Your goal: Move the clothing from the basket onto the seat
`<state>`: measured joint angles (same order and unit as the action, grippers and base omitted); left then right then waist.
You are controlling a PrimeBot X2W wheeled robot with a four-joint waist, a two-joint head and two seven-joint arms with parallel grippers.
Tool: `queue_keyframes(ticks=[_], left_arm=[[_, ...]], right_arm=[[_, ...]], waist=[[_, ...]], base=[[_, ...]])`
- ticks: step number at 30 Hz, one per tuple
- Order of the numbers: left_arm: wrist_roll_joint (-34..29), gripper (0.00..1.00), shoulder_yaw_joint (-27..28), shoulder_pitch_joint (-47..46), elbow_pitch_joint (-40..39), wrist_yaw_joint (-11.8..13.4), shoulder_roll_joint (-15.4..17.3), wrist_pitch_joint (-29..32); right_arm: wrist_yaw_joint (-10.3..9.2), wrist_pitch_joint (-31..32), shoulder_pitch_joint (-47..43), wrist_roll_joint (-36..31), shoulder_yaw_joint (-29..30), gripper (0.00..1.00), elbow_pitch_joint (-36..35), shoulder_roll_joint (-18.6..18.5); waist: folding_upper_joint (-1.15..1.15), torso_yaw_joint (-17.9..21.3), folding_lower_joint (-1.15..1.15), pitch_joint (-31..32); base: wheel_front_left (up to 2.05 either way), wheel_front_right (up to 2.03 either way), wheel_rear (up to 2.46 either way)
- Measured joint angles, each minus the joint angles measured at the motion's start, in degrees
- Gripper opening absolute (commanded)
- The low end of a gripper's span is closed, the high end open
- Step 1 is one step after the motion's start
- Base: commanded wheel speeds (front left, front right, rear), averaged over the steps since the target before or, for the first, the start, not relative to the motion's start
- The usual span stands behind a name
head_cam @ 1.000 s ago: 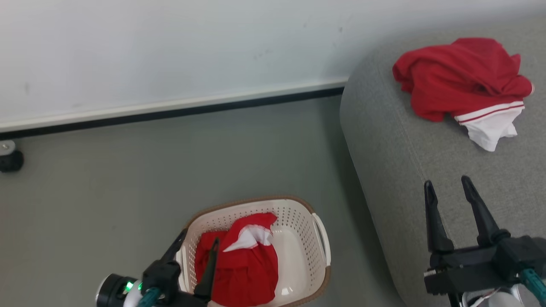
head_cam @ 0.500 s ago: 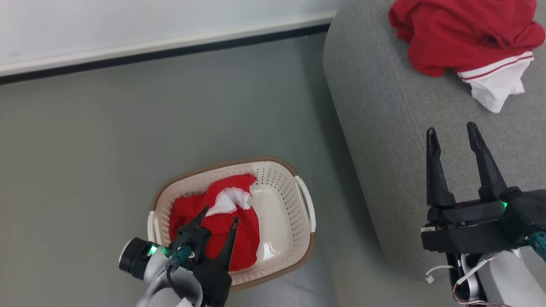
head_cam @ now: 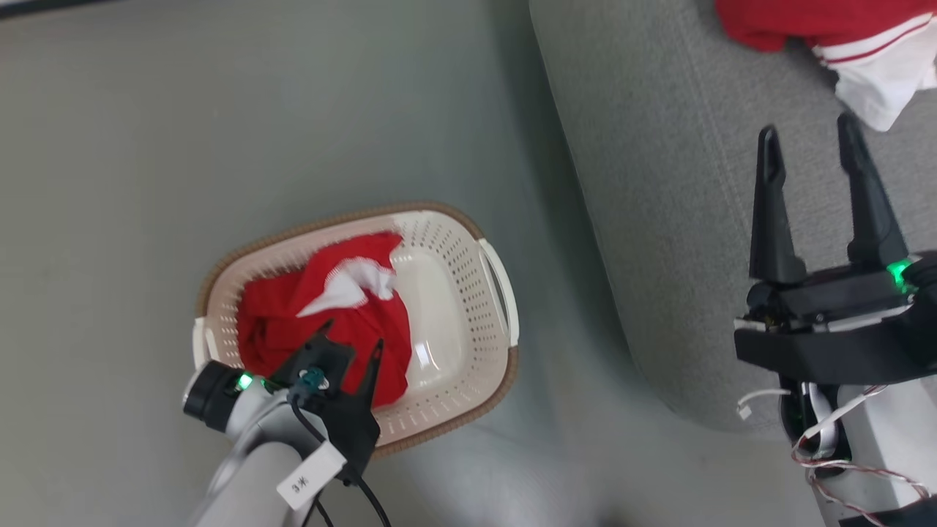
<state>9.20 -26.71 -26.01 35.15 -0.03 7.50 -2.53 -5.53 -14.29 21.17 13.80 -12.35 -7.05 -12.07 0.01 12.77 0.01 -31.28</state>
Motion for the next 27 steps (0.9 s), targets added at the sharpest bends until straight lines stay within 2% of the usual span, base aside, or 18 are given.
queue_keyframes(ticks=[15,27], left_arm=[[-2.71,1.0,0.41,-10.89,5.41,0.62,1.32,1.0],[-5.16,1.0,0.23,-18.71,9.29,1.67,1.65,1.18]], right_arm=[[0.07,-0.42,7.22,-0.05,1.59,1.0,-3.82,0.74],[0.08,-0.43,12.49,-0.85,2.72,1.0,-6.26,0.51]], waist=[[-0.01,2.34,0.0,-12.22],[0.0,2.56,0.0,-21.28]], base=[[0.0,0.0,0.0],[0.0,0.0,0.0]])
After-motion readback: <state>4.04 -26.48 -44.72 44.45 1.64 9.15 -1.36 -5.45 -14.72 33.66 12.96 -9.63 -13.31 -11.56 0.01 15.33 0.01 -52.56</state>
